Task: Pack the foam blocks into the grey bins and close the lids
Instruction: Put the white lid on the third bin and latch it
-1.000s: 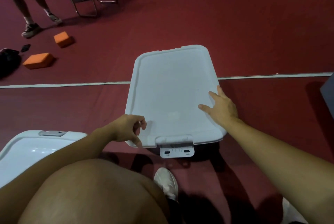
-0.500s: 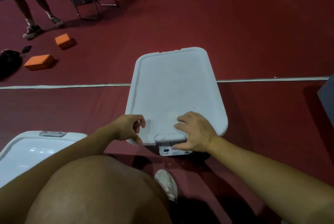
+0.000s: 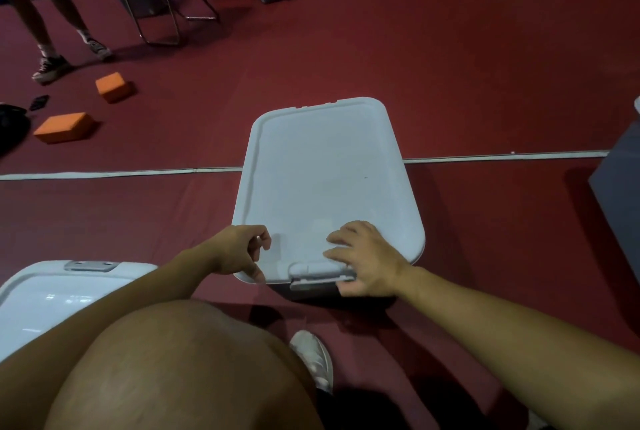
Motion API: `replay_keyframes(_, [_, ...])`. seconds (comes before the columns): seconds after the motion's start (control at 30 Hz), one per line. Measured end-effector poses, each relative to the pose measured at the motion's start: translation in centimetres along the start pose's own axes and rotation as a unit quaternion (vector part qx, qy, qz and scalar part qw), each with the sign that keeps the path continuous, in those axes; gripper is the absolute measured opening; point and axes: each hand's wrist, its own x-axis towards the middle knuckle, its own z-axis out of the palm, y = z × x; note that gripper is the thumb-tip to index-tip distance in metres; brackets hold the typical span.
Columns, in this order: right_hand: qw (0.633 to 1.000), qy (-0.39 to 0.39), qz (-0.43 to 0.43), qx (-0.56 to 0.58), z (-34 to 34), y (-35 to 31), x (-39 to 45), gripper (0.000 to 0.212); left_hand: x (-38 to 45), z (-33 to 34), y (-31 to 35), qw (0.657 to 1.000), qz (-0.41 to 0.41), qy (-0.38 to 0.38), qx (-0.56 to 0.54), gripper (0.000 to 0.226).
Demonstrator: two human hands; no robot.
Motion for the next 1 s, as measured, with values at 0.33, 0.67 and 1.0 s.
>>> replay_keyframes(0.33, [0.98,0.019,0.152,0.127,-1.0,-0.2,1.2,0.025,0.1,0.1,1.0,0.998,0.026,-0.031,0.04,0.085])
replay_keyframes(0.67, [0.986,0.121,0.101,-0.046,-2.3,6.2,-2.9,0.055,0.9,0.2,1.1,0.993,0.037,-0.004,0.111,0.082])
replay_keyframes(1.0, [0.985,0.164,0.017,0.051,1.7,1.6,-2.4,0.048,0.3,-2.3,-0.6,0.949,-0.054,0.155,0.269,0.053])
